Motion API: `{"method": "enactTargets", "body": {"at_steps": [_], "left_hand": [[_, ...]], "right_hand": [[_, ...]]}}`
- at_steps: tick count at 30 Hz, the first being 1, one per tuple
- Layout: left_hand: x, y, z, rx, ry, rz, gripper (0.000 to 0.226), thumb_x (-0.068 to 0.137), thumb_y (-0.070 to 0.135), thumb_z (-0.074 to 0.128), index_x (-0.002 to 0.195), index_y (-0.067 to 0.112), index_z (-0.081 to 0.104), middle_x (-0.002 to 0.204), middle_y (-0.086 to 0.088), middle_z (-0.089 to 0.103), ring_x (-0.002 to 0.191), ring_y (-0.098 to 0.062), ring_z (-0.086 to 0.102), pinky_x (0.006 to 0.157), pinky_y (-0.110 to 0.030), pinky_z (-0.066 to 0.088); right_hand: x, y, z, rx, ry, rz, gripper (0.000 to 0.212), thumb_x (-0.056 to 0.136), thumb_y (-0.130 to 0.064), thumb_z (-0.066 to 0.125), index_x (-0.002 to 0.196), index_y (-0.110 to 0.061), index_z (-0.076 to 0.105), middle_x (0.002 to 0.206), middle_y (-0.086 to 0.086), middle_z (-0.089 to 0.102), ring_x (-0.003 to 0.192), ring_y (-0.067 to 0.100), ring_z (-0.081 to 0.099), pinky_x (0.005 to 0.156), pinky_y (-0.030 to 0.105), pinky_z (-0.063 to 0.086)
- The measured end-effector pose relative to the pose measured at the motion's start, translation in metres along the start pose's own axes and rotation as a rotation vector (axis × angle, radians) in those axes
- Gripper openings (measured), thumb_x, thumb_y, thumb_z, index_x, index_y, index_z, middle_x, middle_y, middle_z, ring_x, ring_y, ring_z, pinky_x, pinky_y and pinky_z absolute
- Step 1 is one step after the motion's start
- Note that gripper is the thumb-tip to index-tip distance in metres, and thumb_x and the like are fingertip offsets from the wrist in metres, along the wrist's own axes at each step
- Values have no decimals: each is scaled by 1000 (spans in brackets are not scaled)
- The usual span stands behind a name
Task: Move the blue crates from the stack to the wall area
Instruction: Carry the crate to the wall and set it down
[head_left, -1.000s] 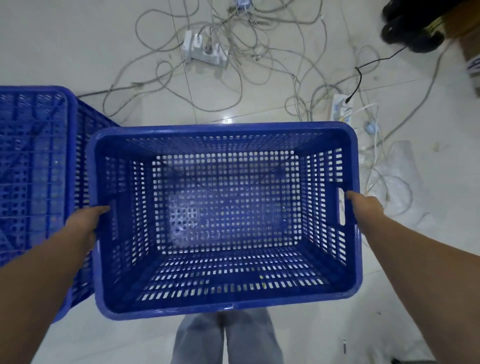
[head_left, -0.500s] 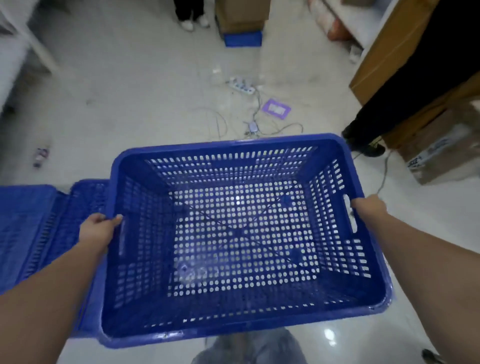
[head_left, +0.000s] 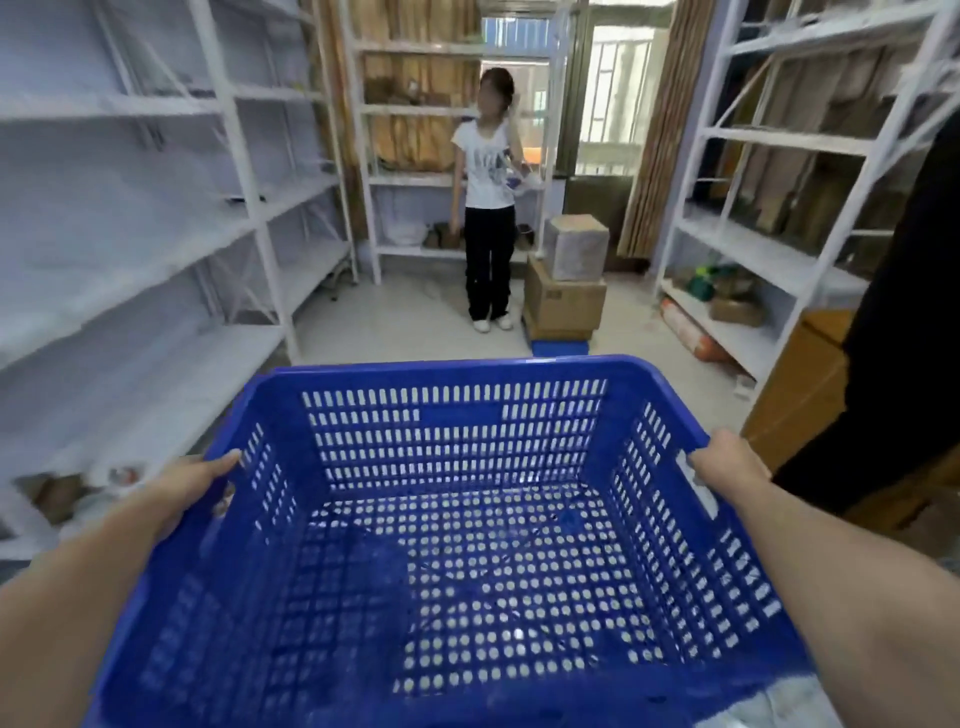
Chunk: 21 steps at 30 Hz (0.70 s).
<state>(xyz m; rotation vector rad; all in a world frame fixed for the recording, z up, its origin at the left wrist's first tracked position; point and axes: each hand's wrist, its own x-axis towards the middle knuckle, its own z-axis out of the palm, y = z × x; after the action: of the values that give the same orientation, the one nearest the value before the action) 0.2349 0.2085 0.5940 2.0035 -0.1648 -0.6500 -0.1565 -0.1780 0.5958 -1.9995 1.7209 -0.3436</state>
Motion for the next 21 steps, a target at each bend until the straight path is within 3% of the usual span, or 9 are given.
{"method": "enactTargets", "body": {"at_steps": [4, 7, 9, 15, 18, 21], "left_hand": [[-40, 10, -51, -2, 153, 20, 34, 100, 20, 46, 70, 3, 44, 56, -10, 39, 28, -19, 35, 39, -22, 35], [-70, -1, -90, -52, 257, -3, 21, 99, 17, 48, 85, 1, 45, 61, -10, 39, 42, -22, 34, 31, -18, 33], [-96, -13, -114, -77, 345, -19, 19, 98, 14, 48, 84, 1, 46, 62, -10, 39, 47, -22, 31, 29, -17, 31], [-188, -74, -193, -172, 610, -78, 17, 98, 11, 48, 84, 1, 49, 61, -10, 40, 50, -21, 30, 30, -17, 30], [-239, -107, -233, -221, 713, -97, 19, 99, 8, 45, 81, 2, 47, 62, -9, 39, 50, -23, 29, 28, -12, 28], [-284, -143, -284, -245, 815, -122, 13, 100, 10, 44, 96, -3, 46, 63, -9, 38, 50, -23, 28, 28, -13, 28]], "right_hand": [[-3, -48, -10, 37, -11, -137, 11, 82, -7, 57, 89, 1, 56, 90, 23, 67, 83, 37, 65, 73, 36, 52], [-12, -84, -9, 46, -69, -230, 9, 82, -7, 58, 74, -5, 53, 89, 25, 68, 84, 38, 66, 77, 39, 53], [-24, -109, -6, 59, -93, -299, 21, 84, -5, 56, 66, -10, 47, 87, 25, 67, 82, 38, 65, 74, 38, 50], [-74, -197, 34, 26, -186, -514, 16, 84, -7, 58, 71, 0, 52, 81, 25, 67, 73, 35, 63, 57, 33, 46], [-119, -246, 66, 13, -251, -598, 18, 81, -7, 59, 65, 0, 54, 74, 23, 68, 71, 35, 64, 63, 36, 51], [-174, -298, 104, 23, -306, -690, 17, 78, -7, 61, 64, -1, 54, 71, 23, 68, 70, 35, 66, 68, 38, 57]]}}
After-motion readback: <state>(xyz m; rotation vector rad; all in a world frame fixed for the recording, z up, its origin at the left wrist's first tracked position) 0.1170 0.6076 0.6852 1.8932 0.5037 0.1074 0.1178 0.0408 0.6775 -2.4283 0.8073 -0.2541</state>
